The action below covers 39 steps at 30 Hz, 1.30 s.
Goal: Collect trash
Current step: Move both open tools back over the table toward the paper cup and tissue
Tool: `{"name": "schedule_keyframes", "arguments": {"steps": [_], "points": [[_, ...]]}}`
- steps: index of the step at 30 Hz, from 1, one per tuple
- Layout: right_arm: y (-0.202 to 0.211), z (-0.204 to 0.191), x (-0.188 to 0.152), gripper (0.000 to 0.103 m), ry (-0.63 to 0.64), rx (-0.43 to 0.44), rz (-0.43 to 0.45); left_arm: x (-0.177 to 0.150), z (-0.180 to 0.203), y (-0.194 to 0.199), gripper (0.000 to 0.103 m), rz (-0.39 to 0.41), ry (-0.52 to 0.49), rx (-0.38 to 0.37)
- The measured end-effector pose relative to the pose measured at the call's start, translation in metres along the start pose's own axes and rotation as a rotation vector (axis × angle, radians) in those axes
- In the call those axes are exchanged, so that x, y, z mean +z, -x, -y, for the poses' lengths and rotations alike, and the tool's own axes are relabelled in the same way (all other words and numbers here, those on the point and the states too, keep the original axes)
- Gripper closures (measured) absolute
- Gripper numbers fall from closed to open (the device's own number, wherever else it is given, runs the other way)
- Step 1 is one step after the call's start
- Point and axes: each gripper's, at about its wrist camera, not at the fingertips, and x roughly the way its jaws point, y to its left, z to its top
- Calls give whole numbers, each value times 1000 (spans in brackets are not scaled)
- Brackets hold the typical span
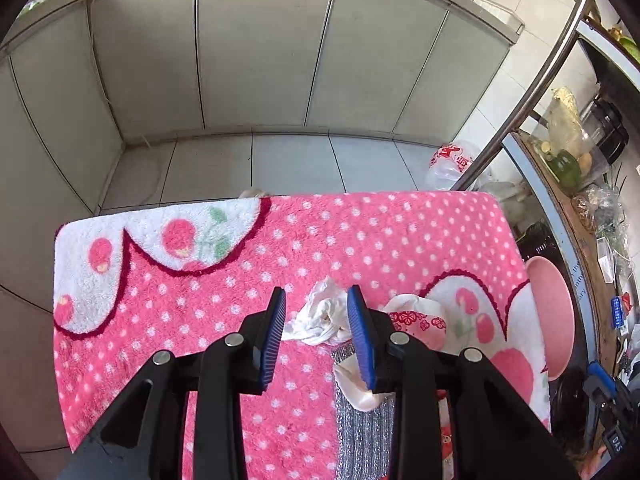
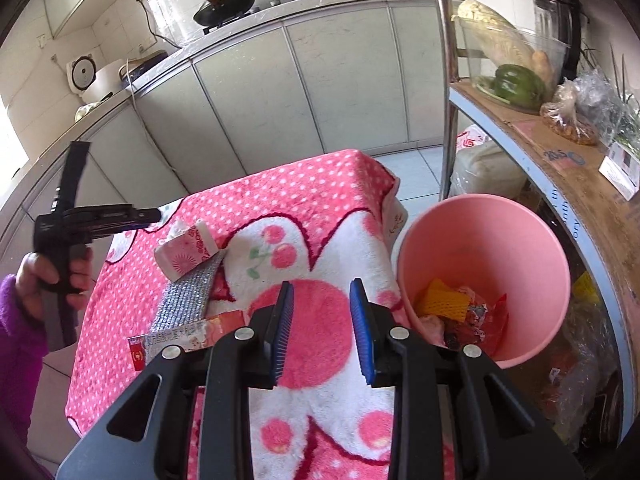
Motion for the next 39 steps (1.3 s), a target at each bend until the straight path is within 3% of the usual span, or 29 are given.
{"name": "schedule_keyframes", "arguments": {"steps": [4,9,11,13,18,24,26,35,39], "points": [[-12,-15,5,73,5,66,-47,3,5,-22,72,-32,-31,50],[-30,-39,13,73,-2,166,-111,1,7,-38,72,-58,-59,52],[-36,-50,17,73,2,191,-130,-2,7,-38,78,-48,-76,53],[-43,-62,23,73,8,210,-146,-4,3,-34,100,-28,-66,31],[-69,-79,38,72,-65,285,-204,-8,-21,-11,101,35,17,11],[-108,-86,55,71,-280,308,-283,-27,-51,25,101,106,86,-7],[-118,-87,58,66,-354,292,-307,-36,-56,38,101,130,91,-10],[-148,-106,59,64,-479,240,-394,-73,-66,81,101,216,88,-22],[-159,-116,51,64,-465,182,-423,-83,-66,95,101,234,79,-35]]}}
